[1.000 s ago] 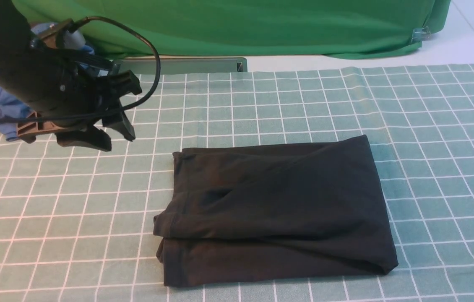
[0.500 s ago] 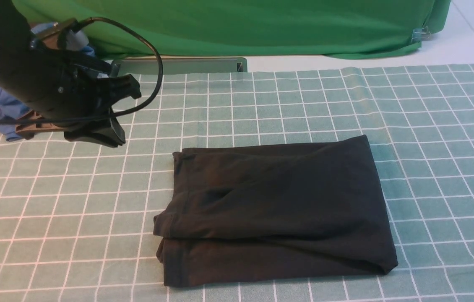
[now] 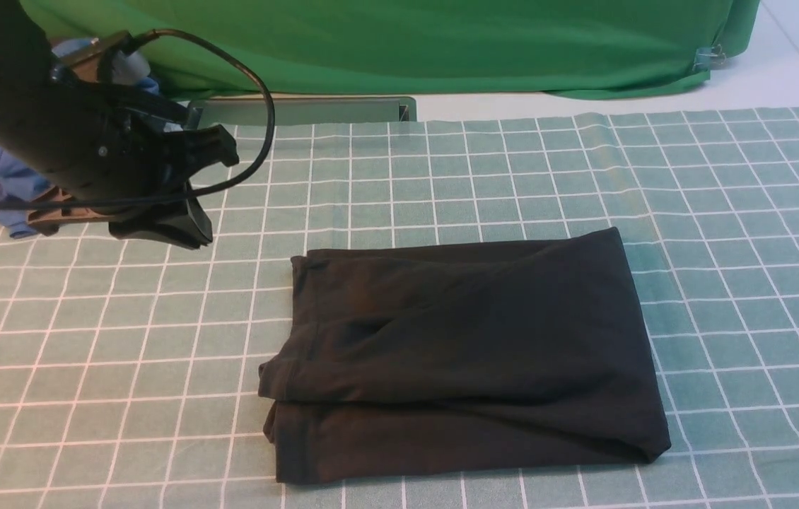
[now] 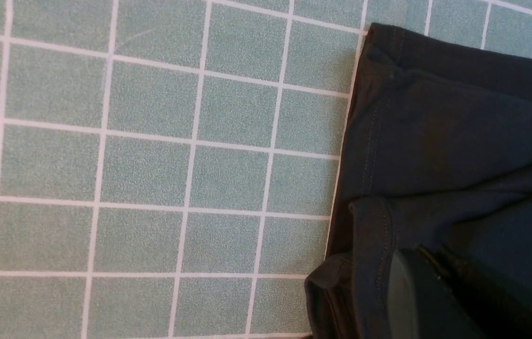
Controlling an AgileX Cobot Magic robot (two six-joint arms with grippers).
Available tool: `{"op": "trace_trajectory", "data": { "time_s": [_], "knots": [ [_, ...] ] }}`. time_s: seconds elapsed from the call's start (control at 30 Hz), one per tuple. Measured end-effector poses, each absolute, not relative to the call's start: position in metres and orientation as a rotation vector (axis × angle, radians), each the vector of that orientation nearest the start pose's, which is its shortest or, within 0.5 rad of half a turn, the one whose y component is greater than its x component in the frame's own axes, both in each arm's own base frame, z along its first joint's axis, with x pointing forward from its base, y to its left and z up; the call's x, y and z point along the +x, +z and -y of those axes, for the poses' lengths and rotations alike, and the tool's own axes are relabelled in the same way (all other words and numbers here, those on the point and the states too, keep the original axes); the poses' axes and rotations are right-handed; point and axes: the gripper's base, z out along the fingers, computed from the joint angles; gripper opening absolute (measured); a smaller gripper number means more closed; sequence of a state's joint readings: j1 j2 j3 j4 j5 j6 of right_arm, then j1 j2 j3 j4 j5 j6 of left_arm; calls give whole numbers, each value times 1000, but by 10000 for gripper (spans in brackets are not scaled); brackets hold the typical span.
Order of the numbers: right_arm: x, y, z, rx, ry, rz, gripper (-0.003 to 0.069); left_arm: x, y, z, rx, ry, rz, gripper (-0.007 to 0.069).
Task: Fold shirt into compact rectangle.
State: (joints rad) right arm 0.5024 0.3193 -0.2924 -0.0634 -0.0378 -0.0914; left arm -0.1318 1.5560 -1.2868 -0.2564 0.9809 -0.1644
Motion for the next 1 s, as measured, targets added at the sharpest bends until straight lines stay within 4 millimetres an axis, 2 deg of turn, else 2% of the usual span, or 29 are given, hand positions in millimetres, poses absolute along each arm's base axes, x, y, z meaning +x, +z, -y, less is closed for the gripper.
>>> {"op": "trace_trajectory", "data": {
  "time_s": [0.1, 0.23, 0.27, 0.37, 0.47, 0.67, 1.0],
  "knots": [
    [73, 283, -35, -441, 237, -1421, 74, 315, 301, 62, -198, -430, -2748, 15],
    [73, 250, -22, -340, 107, -1503, 81, 314, 300, 63, -202, -441, -2768, 15],
    [73, 248, -22, -341, 107, -1509, 81, 313, 300, 63, -202, -441, -2770, 15],
    [71, 217, -12, -259, 12, -1580, 87, 312, 300, 63, -199, -438, -2792, 16],
    [69, 202, -9, -235, -19, -1637, 92, 311, 300, 62, -193, -431, -2795, 16],
    [62, 190, -7, -231, -34, -1731, 110, 303, 298, 65, -165, -474, -2883, 16],
    [56, 191, -4, -135, -17, -1708, 131, 300, 300, 69, -127, -534, -2900, 16]
  ]
}}
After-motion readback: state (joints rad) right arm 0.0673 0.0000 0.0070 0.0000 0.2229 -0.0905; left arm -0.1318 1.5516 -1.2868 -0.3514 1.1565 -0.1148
